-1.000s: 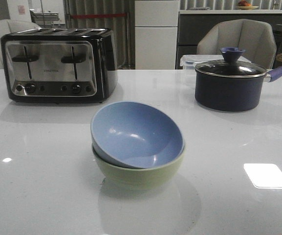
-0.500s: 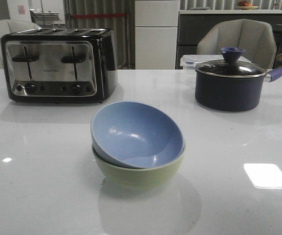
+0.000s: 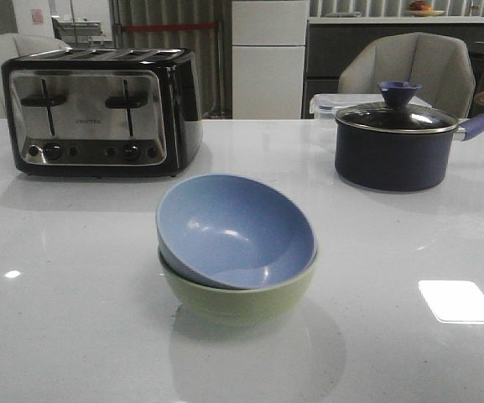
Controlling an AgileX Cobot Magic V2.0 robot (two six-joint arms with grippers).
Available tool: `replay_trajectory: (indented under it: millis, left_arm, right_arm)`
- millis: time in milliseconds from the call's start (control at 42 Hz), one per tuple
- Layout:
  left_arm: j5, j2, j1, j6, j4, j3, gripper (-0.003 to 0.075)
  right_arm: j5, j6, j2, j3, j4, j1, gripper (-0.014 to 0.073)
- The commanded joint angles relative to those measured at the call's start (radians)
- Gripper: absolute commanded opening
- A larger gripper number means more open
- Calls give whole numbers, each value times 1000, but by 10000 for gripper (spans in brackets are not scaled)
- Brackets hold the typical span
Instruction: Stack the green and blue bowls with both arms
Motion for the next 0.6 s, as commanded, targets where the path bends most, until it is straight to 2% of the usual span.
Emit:
replay_trajectory:
  millis: [0, 143, 262, 429, 476, 571]
  left_arm:
    - [-139, -44, 68, 0, 3, 18, 93]
    - [-347, -177, 254, 0, 6, 183, 93]
    - [-441, -299, 382, 0, -35, 308, 93]
    - [-499, -400, 464, -3, -74, 414, 93]
    - [-518, -426, 471, -41, -63, 448, 93]
    - [-541, -467, 471, -190, 66, 495, 93]
  right_arm:
    - [-56, 1, -11, -28, 6, -4, 55]
    - [-56, 1, -11, -28, 6, -4, 55]
    - [-56, 1, -11, -28, 6, -4, 55]
    - [-56, 1, -11, -28, 6, -4, 55]
    - [-56, 1, -11, -28, 6, -4, 55]
    - [-55, 1, -11, -28, 6, -4, 55]
